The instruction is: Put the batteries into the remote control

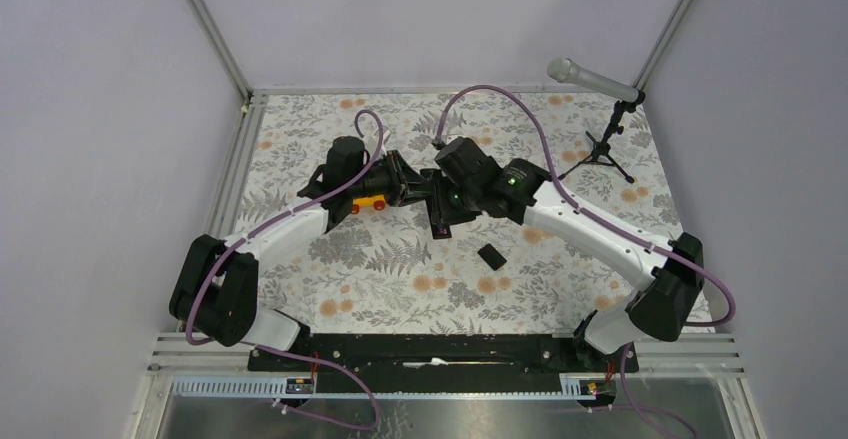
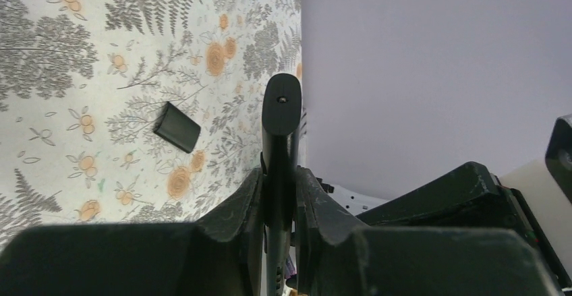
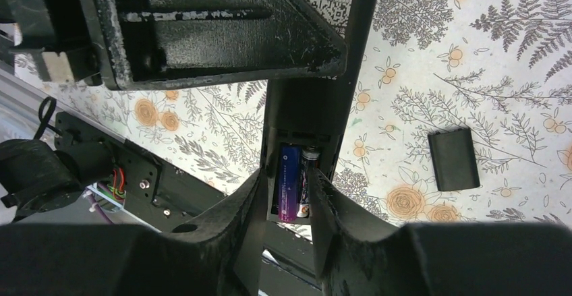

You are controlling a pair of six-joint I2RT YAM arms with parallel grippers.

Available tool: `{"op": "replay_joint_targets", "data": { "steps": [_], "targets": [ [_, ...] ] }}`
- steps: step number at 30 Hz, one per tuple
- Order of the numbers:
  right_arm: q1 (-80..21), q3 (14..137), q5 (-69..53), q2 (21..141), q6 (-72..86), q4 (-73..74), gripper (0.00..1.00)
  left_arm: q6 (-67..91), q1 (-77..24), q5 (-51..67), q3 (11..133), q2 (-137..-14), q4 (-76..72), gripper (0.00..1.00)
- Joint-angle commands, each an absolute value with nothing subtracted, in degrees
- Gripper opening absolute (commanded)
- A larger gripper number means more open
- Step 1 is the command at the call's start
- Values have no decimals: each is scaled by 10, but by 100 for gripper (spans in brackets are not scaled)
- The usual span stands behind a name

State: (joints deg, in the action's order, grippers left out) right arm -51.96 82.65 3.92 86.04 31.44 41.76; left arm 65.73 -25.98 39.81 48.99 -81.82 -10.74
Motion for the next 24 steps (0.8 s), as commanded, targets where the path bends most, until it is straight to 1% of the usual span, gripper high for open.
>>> {"op": "replay_joint_targets", "data": {
  "steps": [1,4,7,8,10,13,17,20,24],
  "targets": [
    [-518,850,17,874,291,430,35,637,-258,387,523,-815,-98,0],
    [-518,847,19,877,289,432,34,635,-258,386,524,-816,-94,0],
    [-518,847,19,880,286,434,27,635,-258,385,526,-817,-93,0],
    [-518,846,19,881,285,435,23,635,-258,386,526,-818,-93,0],
    [-519,847,20,884,284,439,20,634,-258,386,527,-817,-91,0],
    [-520,848,23,886,280,443,21,632,-257,387,529,-817,-88,0],
    [-523,846,22,891,277,446,25,623,-258,380,533,-819,-73,0],
    [-525,836,18,898,280,439,27,594,-258,360,548,-823,-15,0],
    [-524,790,40,911,302,409,27,528,-260,308,576,-838,94,0]
  ]
}}
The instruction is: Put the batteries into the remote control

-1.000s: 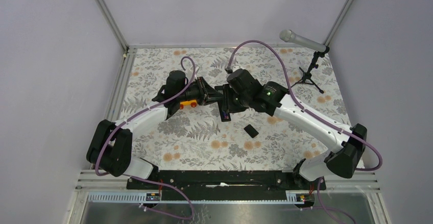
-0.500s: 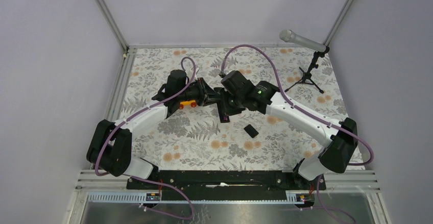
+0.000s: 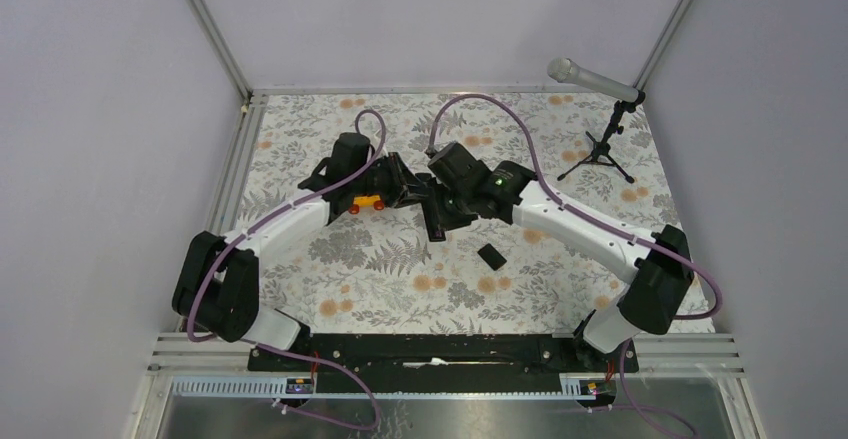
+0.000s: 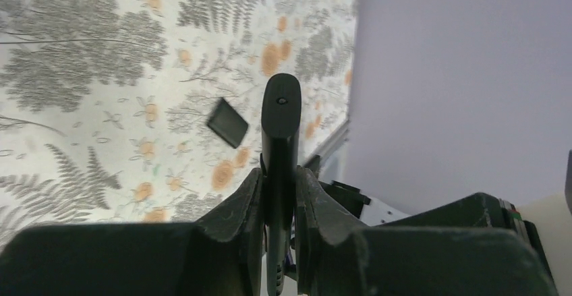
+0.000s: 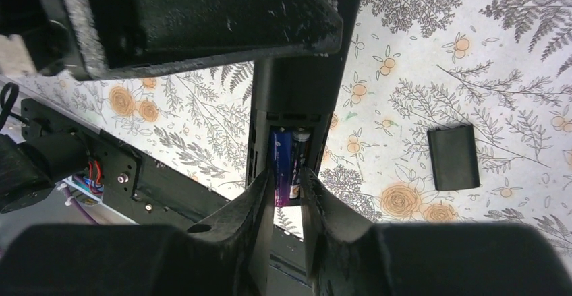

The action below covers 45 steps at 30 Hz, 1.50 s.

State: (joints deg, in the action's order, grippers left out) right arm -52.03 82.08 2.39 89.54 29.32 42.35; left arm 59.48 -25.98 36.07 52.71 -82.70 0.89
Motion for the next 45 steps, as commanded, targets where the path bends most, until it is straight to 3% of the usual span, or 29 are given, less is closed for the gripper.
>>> {"op": "replay_joint_targets", "data": {
  "steps": [1,12,18,22,27,30,33,45],
  "targets": [
    [-524,772,40,911,310,393,27,512,-262,293,584,-846,120,0],
    [-479,478,-5,825,443,67,37,415,-315,160,596,-965,213,0],
    [-468,522,42,868,404,150,38,409,-323,119,605,-970,232,0],
    [-470,544,-30,889,365,165,39,403,-323,98,605,-958,248,0],
    [-529,547,-47,891,284,174,37,394,-322,76,595,-928,259,0],
    [-553,550,-6,895,239,196,35,389,-315,53,589,-890,275,0],
    [-558,557,35,894,169,200,38,392,-283,44,569,-838,291,0],
    [-569,563,-124,909,-307,212,50,361,-16,46,489,-630,377,0]
  ]
}}
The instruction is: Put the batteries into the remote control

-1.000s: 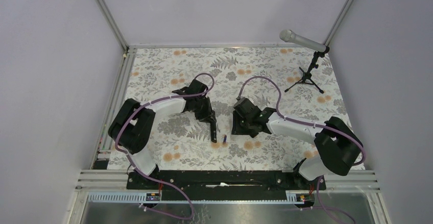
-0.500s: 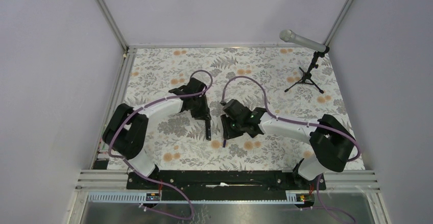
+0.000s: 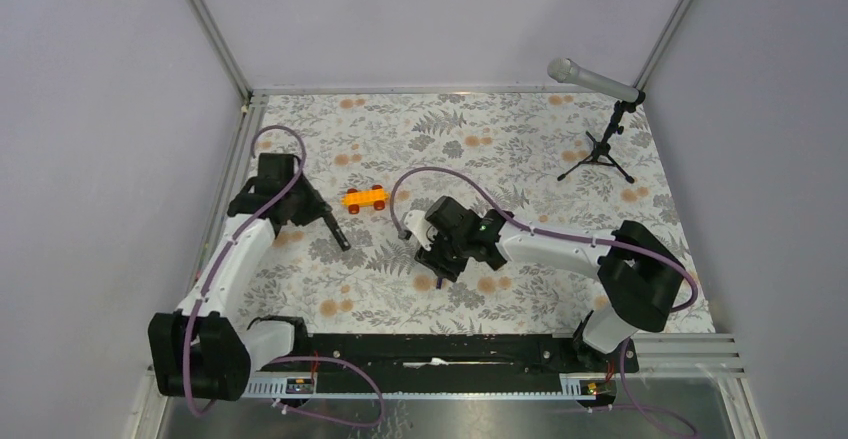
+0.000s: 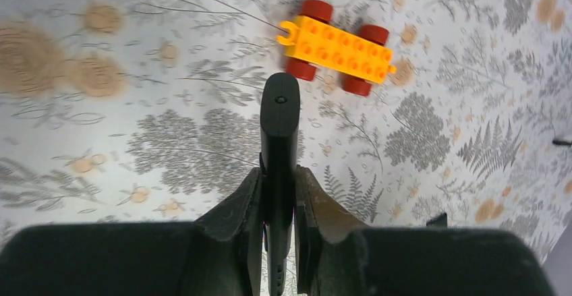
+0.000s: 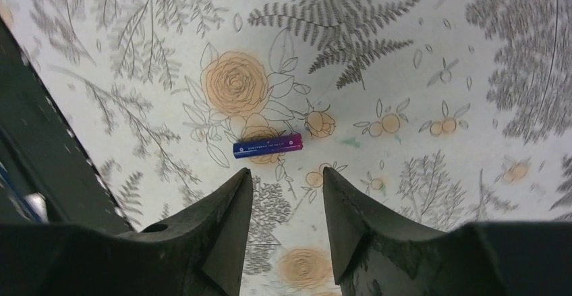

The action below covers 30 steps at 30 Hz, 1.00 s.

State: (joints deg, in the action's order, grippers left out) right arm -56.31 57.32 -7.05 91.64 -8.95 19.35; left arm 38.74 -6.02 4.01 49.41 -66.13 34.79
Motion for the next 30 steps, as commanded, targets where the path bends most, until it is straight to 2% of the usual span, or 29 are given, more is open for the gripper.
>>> {"op": "replay_joint_targets", "data": {
  "steps": [1,9,26,30],
  "targets": [
    [-569,560,-127,909,-336,213,50,359,-4,53,488,-627,378,0],
    [-571,593,-125,963,-448,241,54,356,91,126,497,-632,368,0],
    [-584,629,-179,1017,-498,253,56,352,120,171,490,-658,346,0],
    [-584,643,-185,1036,-502,271,54,351,122,173,488,-656,346,0]
  ]
}}
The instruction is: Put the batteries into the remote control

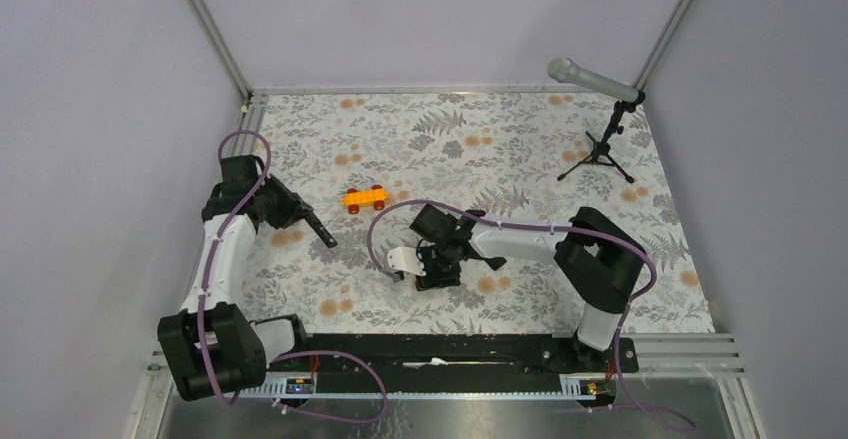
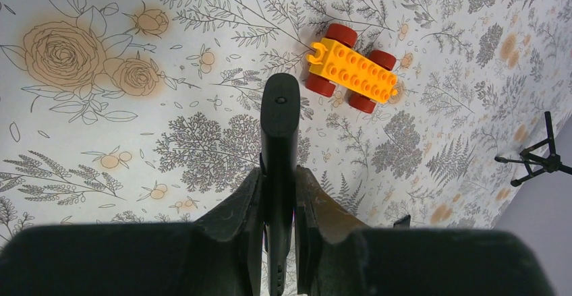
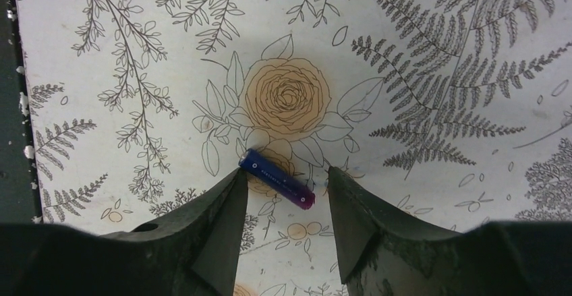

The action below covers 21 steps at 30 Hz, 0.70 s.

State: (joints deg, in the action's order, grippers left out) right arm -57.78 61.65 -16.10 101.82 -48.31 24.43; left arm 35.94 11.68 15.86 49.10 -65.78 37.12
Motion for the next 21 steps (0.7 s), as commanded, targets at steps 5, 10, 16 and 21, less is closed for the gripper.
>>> {"op": "replay_joint_targets", "data": {
  "steps": [5,10,16,21],
  "targets": [
    [-584,643,-167,1042,-486,272,34,352,122,179,482,-655,342,0],
    [-585,640,-148,1040,-442,261,18,355,122,202,474,-650,327,0],
    [-584,619,-124,1043,-325,234,14,360,122,212,460,-635,309,0],
    [-589,605,-64,1042,-245,221,16,369,122,249,437,-630,274,0]
  ]
}}
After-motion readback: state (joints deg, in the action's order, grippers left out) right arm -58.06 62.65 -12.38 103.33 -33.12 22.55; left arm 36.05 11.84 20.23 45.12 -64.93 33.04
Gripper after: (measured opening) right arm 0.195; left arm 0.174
